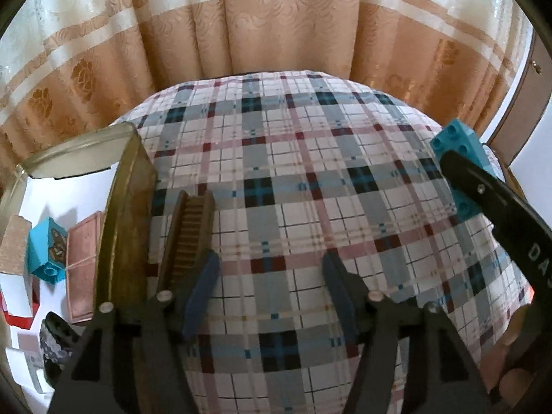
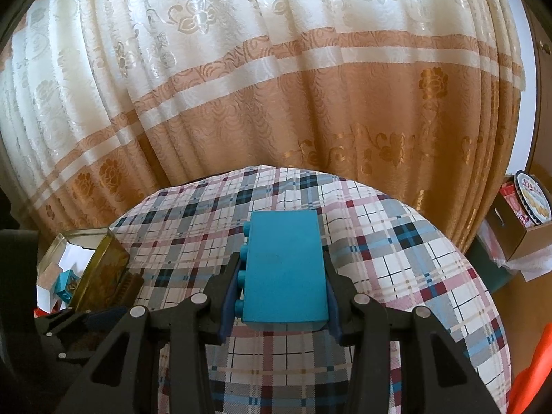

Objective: Organize rigid objects

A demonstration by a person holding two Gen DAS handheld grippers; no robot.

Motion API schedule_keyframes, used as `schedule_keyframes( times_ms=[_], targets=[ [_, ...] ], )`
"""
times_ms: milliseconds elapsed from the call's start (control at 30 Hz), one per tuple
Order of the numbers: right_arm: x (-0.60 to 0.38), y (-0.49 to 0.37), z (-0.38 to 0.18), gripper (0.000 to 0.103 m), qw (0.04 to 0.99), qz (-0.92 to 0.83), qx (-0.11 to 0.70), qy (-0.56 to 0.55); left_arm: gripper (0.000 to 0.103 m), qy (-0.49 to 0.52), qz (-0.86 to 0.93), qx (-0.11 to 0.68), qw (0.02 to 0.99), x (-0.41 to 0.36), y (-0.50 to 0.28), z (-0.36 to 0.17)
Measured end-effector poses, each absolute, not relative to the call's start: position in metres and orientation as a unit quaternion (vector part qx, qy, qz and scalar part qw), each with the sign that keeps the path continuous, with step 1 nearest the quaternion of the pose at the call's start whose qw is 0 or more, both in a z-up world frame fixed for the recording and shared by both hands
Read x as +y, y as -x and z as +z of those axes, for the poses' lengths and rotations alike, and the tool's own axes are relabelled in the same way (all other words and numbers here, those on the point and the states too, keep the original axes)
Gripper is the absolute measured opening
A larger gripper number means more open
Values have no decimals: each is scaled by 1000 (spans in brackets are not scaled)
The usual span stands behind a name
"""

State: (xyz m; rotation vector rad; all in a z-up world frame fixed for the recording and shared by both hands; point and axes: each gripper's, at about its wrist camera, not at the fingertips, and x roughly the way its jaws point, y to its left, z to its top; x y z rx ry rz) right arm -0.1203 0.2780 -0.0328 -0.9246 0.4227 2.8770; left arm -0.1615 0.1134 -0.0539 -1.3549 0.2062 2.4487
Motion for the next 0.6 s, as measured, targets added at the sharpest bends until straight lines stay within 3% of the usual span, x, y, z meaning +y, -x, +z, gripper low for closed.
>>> schedule_keyframes(
  times_ms=[33,67,100,200,600],
  targets=[
    [278,120,-33,45,45,942,138,303,23,474,861,60,173,110,161,-50],
    [278,120,-33,45,46,942,138,303,10,478,859,50,179,108,162,-50],
    [278,120,-33,45,46,942,138,302,4,487,852,29,189,103,165,-48],
    [278,120,-33,45,46,942,139,302,5,497,842,-13,210,91,166,-47],
    [281,118,-30,45,42,944,141,295,5,456,847,-38,270,88,154,-11]
  ],
)
